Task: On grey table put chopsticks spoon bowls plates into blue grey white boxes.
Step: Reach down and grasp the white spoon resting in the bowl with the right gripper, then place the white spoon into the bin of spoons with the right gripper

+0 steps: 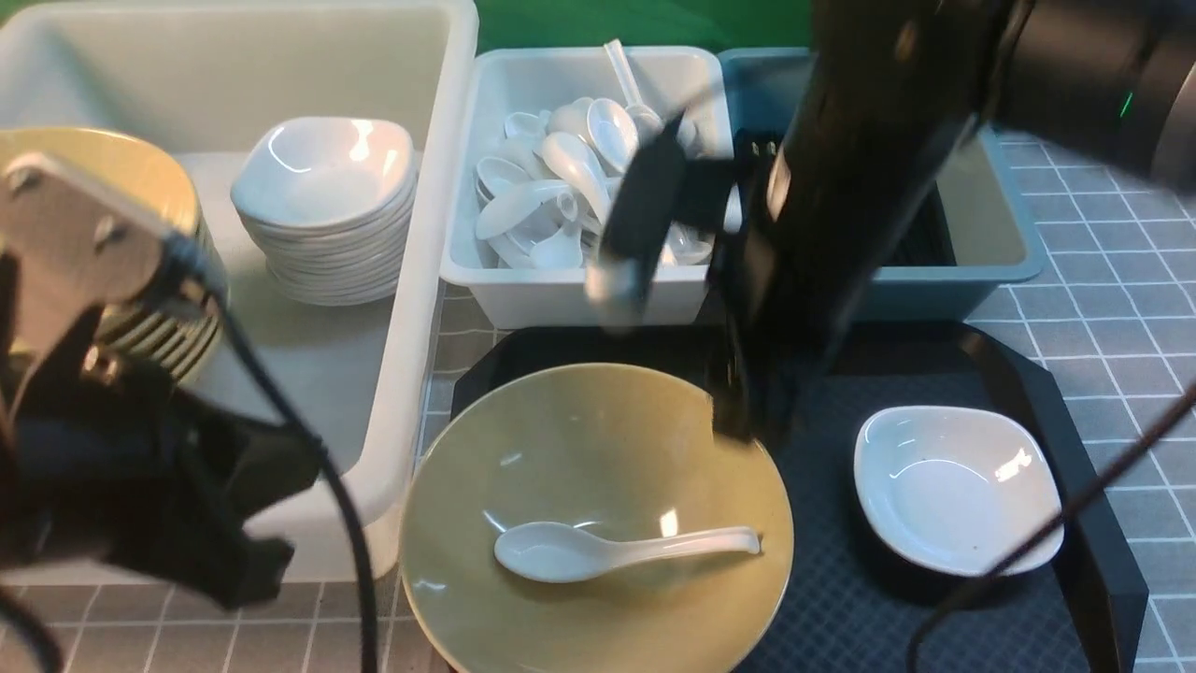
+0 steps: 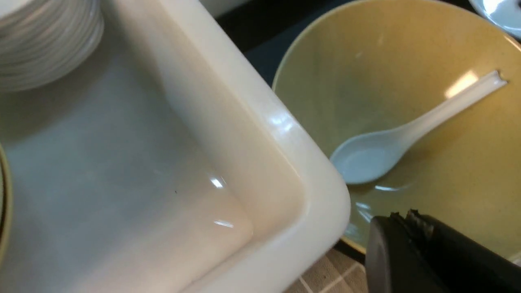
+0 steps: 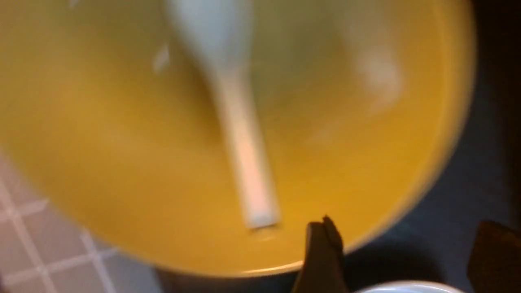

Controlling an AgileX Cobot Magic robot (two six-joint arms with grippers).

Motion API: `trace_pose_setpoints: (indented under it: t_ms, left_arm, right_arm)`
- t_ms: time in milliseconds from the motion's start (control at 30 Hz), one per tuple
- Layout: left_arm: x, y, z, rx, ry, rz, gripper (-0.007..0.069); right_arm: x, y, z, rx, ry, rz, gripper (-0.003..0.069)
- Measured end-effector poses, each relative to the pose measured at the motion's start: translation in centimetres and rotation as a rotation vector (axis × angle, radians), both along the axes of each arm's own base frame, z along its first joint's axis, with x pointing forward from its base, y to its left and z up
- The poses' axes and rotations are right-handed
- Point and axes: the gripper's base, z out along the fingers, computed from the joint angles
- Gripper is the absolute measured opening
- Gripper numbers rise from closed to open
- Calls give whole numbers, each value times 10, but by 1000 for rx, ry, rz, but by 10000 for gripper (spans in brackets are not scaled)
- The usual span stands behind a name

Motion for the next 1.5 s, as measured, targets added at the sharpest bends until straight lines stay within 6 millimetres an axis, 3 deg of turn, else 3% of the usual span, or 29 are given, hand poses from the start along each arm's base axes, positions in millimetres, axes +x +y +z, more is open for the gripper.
trace_pose_setpoints:
  t_ms: [167, 500, 633, 700, 767, 900, 933, 1100, 1233, 1300, 1400, 1500]
  left_arm:
    - [-5, 2, -5, -3, -4, 3, -8]
    - [-3, 1, -3, -27, -28, 13, -8]
    - [-3, 0, -2, -46, -33, 16, -8]
    - [-3, -1, -2, -54, -30, 16, -8]
    - [-3, -1, -2, -56, -28, 17, -8]
    - [-2, 0, 5, -58, -32, 35, -8]
    - [3, 1, 17, -50, -49, 54, -8]
    - [20, 2, 49, 12, -93, 86, -8]
    - [45, -3, 70, 58, -120, 100, -8]
    - [70, -11, 72, 74, -113, 101, -8]
    - [104, -22, 63, 80, -103, 104, -8]
    - [130, -31, 48, 92, -82, 107, -8]
  right_arm:
    - [-21, 14, -27, -62, 58, 124, 486]
    - [-17, 38, -71, -90, 75, 204, 483]
    - [-14, 41, -85, -112, 98, 213, 395]
    - [-13, 42, -85, -117, 102, 211, 291]
    - [-12, 43, -78, -117, 99, 212, 154]
    - [-7, 45, -58, -107, 52, 208, 148]
    - [-2, 44, -39, -106, -15, 190, 148]
    - [17, 34, 6, -67, -163, 106, 148]
    - [41, 20, 35, 11, -265, -17, 148]
    - [62, 12, 54, 133, -374, -147, 148]
    - [83, 6, 71, 292, -494, -277, 148]
    - [105, 2, 75, 440, -577, -396, 148]
